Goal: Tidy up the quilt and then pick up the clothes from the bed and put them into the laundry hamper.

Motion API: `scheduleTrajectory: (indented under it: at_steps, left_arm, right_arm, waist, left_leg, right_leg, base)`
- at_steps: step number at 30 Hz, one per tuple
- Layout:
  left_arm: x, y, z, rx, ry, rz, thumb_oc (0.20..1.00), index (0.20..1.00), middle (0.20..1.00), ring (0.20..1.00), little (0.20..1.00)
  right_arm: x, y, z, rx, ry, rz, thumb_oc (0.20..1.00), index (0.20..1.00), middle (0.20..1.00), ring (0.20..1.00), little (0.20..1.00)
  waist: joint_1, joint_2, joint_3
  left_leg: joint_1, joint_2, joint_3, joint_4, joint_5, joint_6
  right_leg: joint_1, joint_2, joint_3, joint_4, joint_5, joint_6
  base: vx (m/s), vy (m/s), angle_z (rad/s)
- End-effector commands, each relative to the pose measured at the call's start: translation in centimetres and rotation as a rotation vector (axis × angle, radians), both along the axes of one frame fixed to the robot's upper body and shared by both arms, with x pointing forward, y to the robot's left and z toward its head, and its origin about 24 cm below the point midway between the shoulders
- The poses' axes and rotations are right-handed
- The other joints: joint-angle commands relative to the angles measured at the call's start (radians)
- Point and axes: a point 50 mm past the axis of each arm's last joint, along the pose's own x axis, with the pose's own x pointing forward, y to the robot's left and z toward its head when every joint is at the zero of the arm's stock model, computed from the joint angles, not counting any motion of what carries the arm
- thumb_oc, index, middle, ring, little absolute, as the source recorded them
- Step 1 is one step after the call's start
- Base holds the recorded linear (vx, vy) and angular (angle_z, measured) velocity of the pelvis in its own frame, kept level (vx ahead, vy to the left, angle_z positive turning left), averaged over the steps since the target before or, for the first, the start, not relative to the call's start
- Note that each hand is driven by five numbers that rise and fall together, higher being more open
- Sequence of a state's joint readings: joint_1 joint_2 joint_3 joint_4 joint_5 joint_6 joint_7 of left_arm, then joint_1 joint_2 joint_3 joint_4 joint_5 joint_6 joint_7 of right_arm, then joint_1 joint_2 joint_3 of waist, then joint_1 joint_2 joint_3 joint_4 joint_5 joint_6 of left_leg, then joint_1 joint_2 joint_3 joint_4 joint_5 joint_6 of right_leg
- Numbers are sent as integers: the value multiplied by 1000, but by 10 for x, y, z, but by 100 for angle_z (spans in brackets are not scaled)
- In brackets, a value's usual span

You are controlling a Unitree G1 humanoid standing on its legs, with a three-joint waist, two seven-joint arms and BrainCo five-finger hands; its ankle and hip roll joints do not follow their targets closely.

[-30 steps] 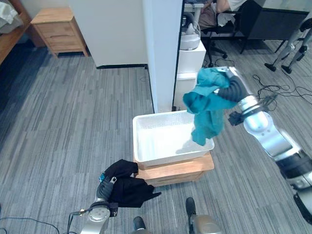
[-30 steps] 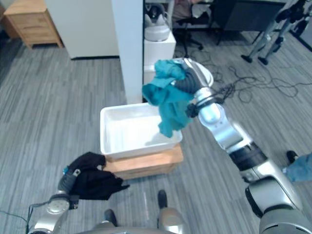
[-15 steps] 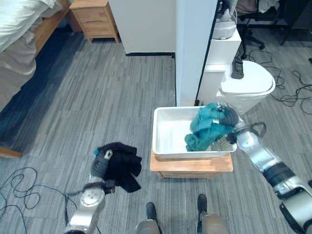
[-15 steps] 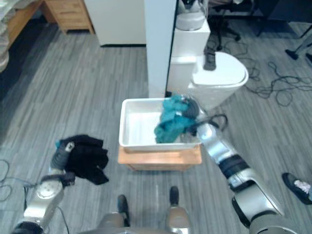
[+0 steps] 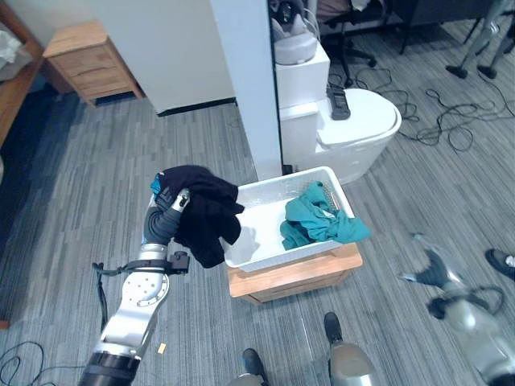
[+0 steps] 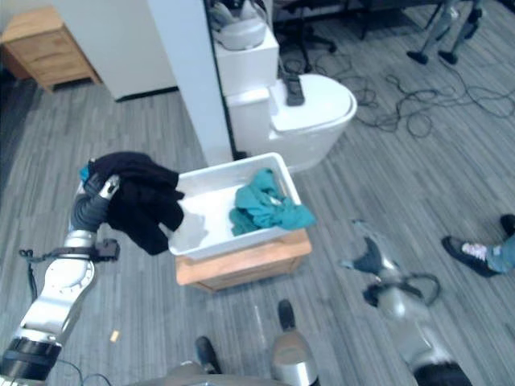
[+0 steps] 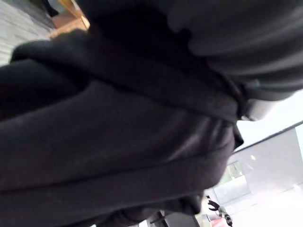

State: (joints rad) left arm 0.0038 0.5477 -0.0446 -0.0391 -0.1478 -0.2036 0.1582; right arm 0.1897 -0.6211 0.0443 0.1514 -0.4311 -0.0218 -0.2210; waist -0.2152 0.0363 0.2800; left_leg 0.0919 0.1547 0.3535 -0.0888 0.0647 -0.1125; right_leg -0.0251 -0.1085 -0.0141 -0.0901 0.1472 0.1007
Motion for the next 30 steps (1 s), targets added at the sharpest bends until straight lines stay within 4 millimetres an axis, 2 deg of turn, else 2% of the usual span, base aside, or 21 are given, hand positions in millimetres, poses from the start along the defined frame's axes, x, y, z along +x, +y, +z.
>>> scheduleTrajectory:
  at_steps: [1, 2, 3, 4, 5, 6, 9, 10, 11, 15, 17, 18, 21, 22, 23, 25, 26, 27, 28, 29, 30]
  left_arm:
    - [26, -12, 18, 102, -104, -13, 200, 200, 200, 200, 200]
    - [38, -12, 13, 178, -67, 21, 200, 200, 200, 200, 200]
    - [48, -13, 12, 216, -51, 40, 200, 200, 200, 200, 200]
    - [49, -13, 12, 217, -53, 39, 200, 200, 200, 200, 200]
    - [61, -12, 8, 276, -20, 73, 200, 200, 200, 200, 200]
    - [62, -13, 8, 277, -22, 72, 200, 200, 200, 200, 200]
    - [74, -18, 8, 319, -17, 96, 200, 200, 200, 200, 200]
    - [78, -19, 5, 367, -6, 112, 482, 482, 482, 482, 482]
    - [79, -19, 6, 368, -7, 112, 1000, 1000, 1000, 1000, 1000]
    - [83, -22, 9, 430, -16, 101, 1000, 1000, 1000, 1000, 1000]
    - [82, -23, 9, 418, -23, 95, 1000, 1000, 1000, 1000, 1000]
    - [78, -23, 7, 377, -20, 88, 1000, 1000, 1000, 1000, 1000]
    - [66, -14, 3, 222, -12, 98, 1000, 1000, 1000, 1000, 1000]
    - [65, -14, 3, 222, -11, 99, 1000, 1000, 1000, 1000, 1000]
    - [54, -5, -7, 111, 16, 123, 1000, 1000, 1000, 1000, 1000]
    - [48, 0, -12, 72, 32, 139, 1000, 1000, 1000, 1000, 1000]
    - [36, 12, -25, -9, 74, 185, 1000, 1000, 1000, 1000, 1000]
    - [36, 12, -25, -8, 74, 185, 1000, 1000, 1000, 1000, 1000]
    - [29, 18, -36, -24, 117, 213, 1000, 1000, 1000, 1000, 1000]
    - [17, 29, -57, -27, 208, 253, 1000, 1000, 1000, 1000, 1000]
    - [17, 29, -57, -27, 208, 254, 1000, 1000, 1000, 1000, 1000]
  right_arm:
    - [11, 5, 10, 1, -63, 55, 1000, 1000, 1000, 1000, 1000]
    - [-3, 2, -6, 9, -3, 27, 1000, 1000, 1000, 1000, 1000]
    - [-10, -1, -15, 1, 39, 14, 1000, 1000, 1000, 1000, 1000]
    - [-9, -1, -15, 1, 37, 12, 1000, 1000, 1000, 1000, 1000]
    - [-24, -5, -35, 0, 125, -25, 1000, 1000, 1000, 1000, 1000]
    - [-23, -5, -35, 1, 124, -26, 1000, 1000, 1000, 1000, 1000]
    - [-42, -6, -64, 22, 238, -87, 1000, 1000, 1000, 1000, 1000]
    - [-53, -5, -82, 30, 317, -113, 1000, 1000, 1000, 1000, 1000]
    - [-53, -5, -82, 30, 316, -113, 1000, 1000, 1000, 1000, 1000]
    - [-69, 2, -112, 33, 464, -146, 1000, 1000, 1000, 1000, 1000]
    - [-72, 4, -117, 37, 488, -154, 1000, 1000, 1000, 1000, 1000]
    - [-79, 6, -127, 43, 545, -172, 1000, 1000, 1000, 1000, 1000]
    - [-83, 13, -136, 51, 598, -180, 1000, 1000, 1000, 1000, 1000]
    - [-83, 13, -136, 51, 598, -179, 1000, 1000, 1000, 1000, 1000]
    - [-87, 17, -142, 63, 634, -196, 1000, 1000, 1000, 1000, 1000]
    - [-87, 19, -144, 69, 642, -199, 1000, 1000, 1000, 1000, 1000]
    - [-86, 24, -147, 89, 658, -206, 1000, 1000, 1000, 1000, 1000]
    - [-86, 24, -147, 89, 658, -206, 1000, 1000, 1000, 1000, 1000]
    - [-84, 27, -149, 97, 663, -202, 1000, 1000, 1000, 1000, 1000]
    - [-83, 31, -152, 108, 681, -208, 1000, 1000, 1000, 1000, 1000]
    - [-83, 31, -152, 108, 681, -207, 1000, 1000, 1000, 1000, 1000]
  waist:
    - [-50, 1, -28]
    - [-89, -4, -18]
    - [-110, -7, -11]
    - [-108, -7, -12]
    - [-134, -8, -3]
    - [-132, -8, -4]
    - [-148, -4, 2]
    - [-151, 1, 9]
    - [-151, 1, 9]
    - [-138, 23, 20]
    - [-133, 26, 20]
    - [-122, 30, 16]
    - [-93, 32, 9]
    - [-95, 31, 9]
    - [-70, 28, 0]
    - [-62, 25, -3]
    - [-38, 19, -11]
    - [-38, 19, -10]
    - [-27, 16, -14]
    - [-6, 12, -23]
    - [-6, 12, -23]
  left_leg:
    - [34, 48, 64, 1, -54, -44]
    - [30, 47, 82, 1, -59, -46]
    - [16, 45, 92, 1, -55, -47]
    - [13, 45, 92, 1, -55, -47]
    - [-6, 42, 105, 1, -50, -49]
    - [-8, 42, 106, 1, -50, -49]
    - [-29, 42, 117, 1, -45, -52]
    - [-38, 41, 119, 1, -41, -53]
    - [-38, 40, 119, 1, -41, -53]
    - [-48, 36, 108, 1, -33, -57]
    - [-46, 37, 106, 1, -32, -58]
    - [-39, 39, 102, 1, -31, -58]
    - [-23, 41, 88, 1, -31, -59]
    - [-22, 41, 87, 1, -31, -59]
    - [-10, 44, 74, 1, -32, -59]
    - [-6, 44, 67, 1, -32, -58]
    - [6, 46, 56, 1, -34, -57]
    - [6, 46, 55, 1, -34, -57]
    - [11, 46, 50, 1, -35, -57]
    - [19, 47, 42, 1, -37, -55]
    - [19, 47, 42, 1, -37, -55]
  right_leg:
    - [-7, -24, 12, 3, -138, 65]
    - [-30, -26, 28, 3, -131, 76]
    - [-55, -26, 39, 3, -120, 80]
    - [-58, -26, 39, 3, -120, 81]
    - [-91, -22, 58, 3, -108, 84]
    - [-94, -22, 59, 4, -108, 84]
    - [-121, -22, 65, 5, -104, 85]
    - [-131, -23, 68, 5, -103, 85]
    - [-132, -23, 68, 5, -103, 85]
    - [-135, -28, 60, 4, -104, 80]
    - [-130, -27, 58, 3, -107, 79]
    - [-118, -26, 52, 3, -112, 74]
    - [-89, -24, 38, 3, -118, 65]
    - [-88, -24, 38, 3, -119, 65]
    - [-65, -23, 28, 3, -123, 60]
    - [-55, -22, 23, 3, -125, 59]
    - [-34, -21, 14, 3, -129, 54]
    - [-33, -21, 14, 3, -129, 54]
    - [-25, -21, 9, 3, -131, 53]
    - [-8, -20, 2, 3, -134, 51]
    - [-8, -20, 2, 3, -134, 51]
  base:
    - [-19, 33, -44]
    - [-67, 16, -49]
    - [-66, 17, -36]
    - [-108, 6, -47]
    - [-60, 6, -35]
    - [-83, 7, -44]
    - [-39, -14, -25]
    - [-29, -24, -16]
    - [-27, -19, -14]
    - [-10, -13, 0]
    - [14, -24, 5]
    - [30, -36, 11]
    - [30, -38, 13]
    - [34, -49, 15]
    - [19, -32, 17]
    - [22, -37, 23]
    - [21, -30, 24]
    - [18, -19, 19]
    - [26, 4, 23]
    - [26, 4, 17]
    - [27, 12, 14]
